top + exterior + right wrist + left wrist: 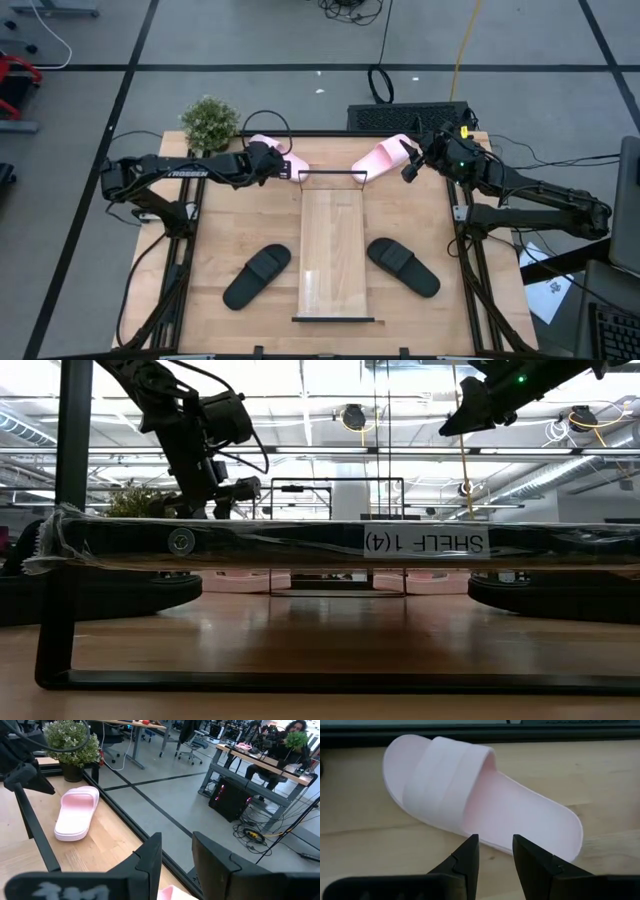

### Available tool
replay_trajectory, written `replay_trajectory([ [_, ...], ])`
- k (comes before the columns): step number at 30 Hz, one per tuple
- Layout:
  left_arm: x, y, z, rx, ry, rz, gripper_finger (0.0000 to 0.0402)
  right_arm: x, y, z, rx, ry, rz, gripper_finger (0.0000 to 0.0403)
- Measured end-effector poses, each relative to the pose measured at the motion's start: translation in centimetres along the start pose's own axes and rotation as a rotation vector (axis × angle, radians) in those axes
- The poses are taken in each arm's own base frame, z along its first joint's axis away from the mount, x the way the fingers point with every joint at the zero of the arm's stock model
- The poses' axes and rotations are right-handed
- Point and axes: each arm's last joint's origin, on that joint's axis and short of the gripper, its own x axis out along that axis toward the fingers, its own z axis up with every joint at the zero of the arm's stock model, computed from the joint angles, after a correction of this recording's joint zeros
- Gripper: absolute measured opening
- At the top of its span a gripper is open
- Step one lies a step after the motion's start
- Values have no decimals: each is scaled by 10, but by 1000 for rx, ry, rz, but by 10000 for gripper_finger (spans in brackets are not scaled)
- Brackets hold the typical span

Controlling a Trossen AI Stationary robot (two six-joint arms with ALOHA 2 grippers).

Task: Pick and place slides into the shelf
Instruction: Put the left pink slide on the shelf

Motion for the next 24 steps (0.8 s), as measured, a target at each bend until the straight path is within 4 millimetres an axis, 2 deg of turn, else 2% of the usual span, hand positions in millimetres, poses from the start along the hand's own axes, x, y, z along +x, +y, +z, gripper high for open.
replay_trajectory([
  [24, 3, 1, 0, 40, -10, 18, 115, 0, 0, 1, 1, -8, -2, 100],
])
